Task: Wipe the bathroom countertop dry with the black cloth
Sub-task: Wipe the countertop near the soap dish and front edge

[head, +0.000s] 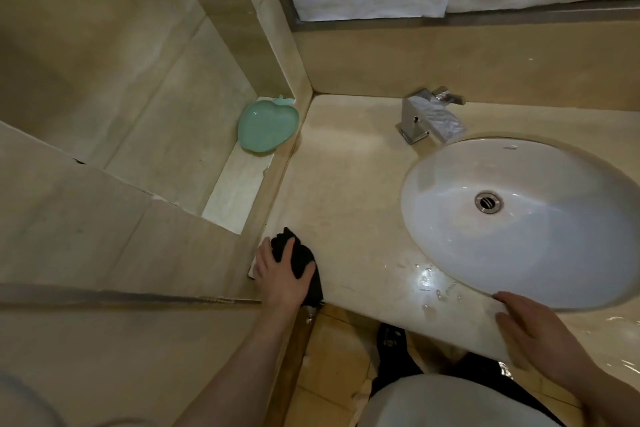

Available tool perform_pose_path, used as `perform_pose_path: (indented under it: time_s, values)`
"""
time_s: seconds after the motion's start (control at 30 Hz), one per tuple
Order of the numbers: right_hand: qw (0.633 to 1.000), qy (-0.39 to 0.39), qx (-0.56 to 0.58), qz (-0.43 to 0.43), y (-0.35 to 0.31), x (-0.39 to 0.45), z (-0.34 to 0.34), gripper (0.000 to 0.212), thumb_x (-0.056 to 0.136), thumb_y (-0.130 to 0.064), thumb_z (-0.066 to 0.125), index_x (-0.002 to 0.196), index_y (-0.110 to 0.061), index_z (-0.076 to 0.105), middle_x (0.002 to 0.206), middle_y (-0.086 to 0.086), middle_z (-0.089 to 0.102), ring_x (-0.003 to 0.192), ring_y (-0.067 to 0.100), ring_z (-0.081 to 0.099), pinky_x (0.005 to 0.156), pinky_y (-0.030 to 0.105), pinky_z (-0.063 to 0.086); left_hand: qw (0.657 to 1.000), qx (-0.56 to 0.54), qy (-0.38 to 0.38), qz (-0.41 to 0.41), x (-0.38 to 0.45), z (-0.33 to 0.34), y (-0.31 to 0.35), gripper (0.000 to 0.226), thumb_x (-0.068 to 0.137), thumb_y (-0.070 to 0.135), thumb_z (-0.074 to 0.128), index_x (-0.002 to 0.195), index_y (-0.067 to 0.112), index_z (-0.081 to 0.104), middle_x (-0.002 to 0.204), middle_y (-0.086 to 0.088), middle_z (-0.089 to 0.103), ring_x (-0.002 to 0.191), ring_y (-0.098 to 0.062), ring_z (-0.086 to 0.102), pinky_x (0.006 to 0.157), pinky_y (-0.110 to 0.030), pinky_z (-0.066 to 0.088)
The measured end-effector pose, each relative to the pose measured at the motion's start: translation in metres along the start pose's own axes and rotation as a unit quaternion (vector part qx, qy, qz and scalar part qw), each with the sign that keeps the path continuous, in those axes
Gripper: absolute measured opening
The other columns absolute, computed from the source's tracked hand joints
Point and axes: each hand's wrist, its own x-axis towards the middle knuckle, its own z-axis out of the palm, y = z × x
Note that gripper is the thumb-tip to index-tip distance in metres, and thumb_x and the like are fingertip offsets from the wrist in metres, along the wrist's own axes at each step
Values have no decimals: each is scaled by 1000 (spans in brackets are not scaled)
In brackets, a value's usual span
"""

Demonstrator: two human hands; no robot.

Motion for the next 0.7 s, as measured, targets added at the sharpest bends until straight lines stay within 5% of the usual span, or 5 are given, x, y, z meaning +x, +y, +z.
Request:
perform_pose_path:
  time_s: [0.07,0.17,0.4,0.57,0.7]
  values:
    - [1000,16,-2,9,-4,1,4,24,94,-20,61,118,-22,63,113,-4,68,99,16,61,88,36,45,997,37,15,60,6,11,-7,70,96,64,40,157,35,20,166,-7,1,151,-30,-1,121,-50,-1]
    - [999,37,-12,27,-8,2,12,21,97,-23,56,116,-20,64,107,-2,69,93,19,60,83,37,44,990,14,43,135,11,35,-16,64,99,59,32,154,26,33,163,-11,19,151,-33,12,121,-57,13]
    - [994,49,-38,85,-23,4,19,28,97,-18,59,122,-8,63,117,10,68,101,31,58,90,38,38,984,-1,106,142,26,43,-28,58,106,41,26,154,9,30,162,-15,22,151,-32,18,119,-53,27]
    - [992,54,-40,106,-35,2,21,33,98,-26,55,124,-7,62,119,13,66,106,32,56,96,40,36,963,30,30,265,-27,77,57,58,105,39,28,154,8,30,162,-18,22,151,-35,16,123,-48,20]
    - [992,36,-51,106,-36,1,22,35,97,-21,57,129,-8,58,127,13,63,114,31,53,103,42,33,901,84,-28,426,-68,112,136,58,105,39,33,155,11,25,164,-15,18,153,-34,5,124,-47,15]
